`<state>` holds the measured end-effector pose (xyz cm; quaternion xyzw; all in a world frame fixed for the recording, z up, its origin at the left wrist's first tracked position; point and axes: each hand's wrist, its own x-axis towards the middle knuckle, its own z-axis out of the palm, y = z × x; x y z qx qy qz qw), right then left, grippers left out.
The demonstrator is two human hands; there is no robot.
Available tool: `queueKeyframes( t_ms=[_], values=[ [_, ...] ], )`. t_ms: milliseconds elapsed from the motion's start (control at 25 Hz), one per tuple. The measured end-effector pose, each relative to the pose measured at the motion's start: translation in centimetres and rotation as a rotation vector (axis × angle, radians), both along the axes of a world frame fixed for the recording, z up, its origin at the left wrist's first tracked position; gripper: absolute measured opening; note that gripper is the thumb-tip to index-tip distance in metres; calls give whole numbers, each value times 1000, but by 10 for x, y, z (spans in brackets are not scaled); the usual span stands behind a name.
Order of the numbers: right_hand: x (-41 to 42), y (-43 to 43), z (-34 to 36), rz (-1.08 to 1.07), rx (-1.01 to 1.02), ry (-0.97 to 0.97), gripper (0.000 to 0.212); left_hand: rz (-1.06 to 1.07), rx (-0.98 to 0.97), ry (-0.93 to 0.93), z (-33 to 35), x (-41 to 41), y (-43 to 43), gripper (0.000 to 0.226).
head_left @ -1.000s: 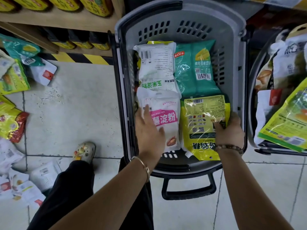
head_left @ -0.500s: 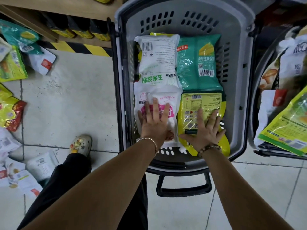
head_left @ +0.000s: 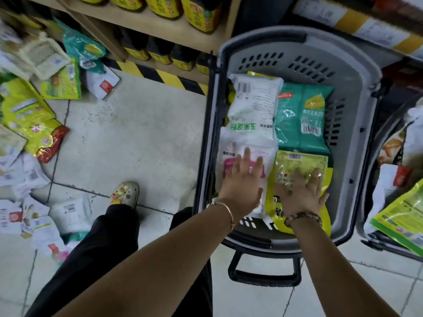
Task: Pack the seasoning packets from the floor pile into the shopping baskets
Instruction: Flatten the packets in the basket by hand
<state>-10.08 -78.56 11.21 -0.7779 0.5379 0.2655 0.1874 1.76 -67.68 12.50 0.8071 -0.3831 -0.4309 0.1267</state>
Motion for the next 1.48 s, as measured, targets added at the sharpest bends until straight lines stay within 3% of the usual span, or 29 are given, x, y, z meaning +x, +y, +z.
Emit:
queueKeyframes(
  t_ms=[160,240,480,680,960,1280,1360,1480],
  values=[
    [53,10,33,52,-92,-319,58,291,-286,9,39,46,24,56],
    [87,22,48,95,-77,-463,54,465,-327,-9,44,81,47,53],
    [209,92,66,267,4,-622,42,798,-126,-53,15,203,156,50],
    [320,180,36,250,264,-501,39,980,10,-47,-20,292,270,52],
    [456,270,-53,157,355,-440,34,1149,80,-6,-98,394,382,52],
    [546,329,-218,118,353,-426,34,1361,-19,-13,-242,462,415,48],
    [564,341,-255,215,313,-449,41,1385,-59,-13,-280,475,415,47],
    [605,355,-298,598,126,-548,57,1467,-203,18,-325,505,415,43]
  ],
)
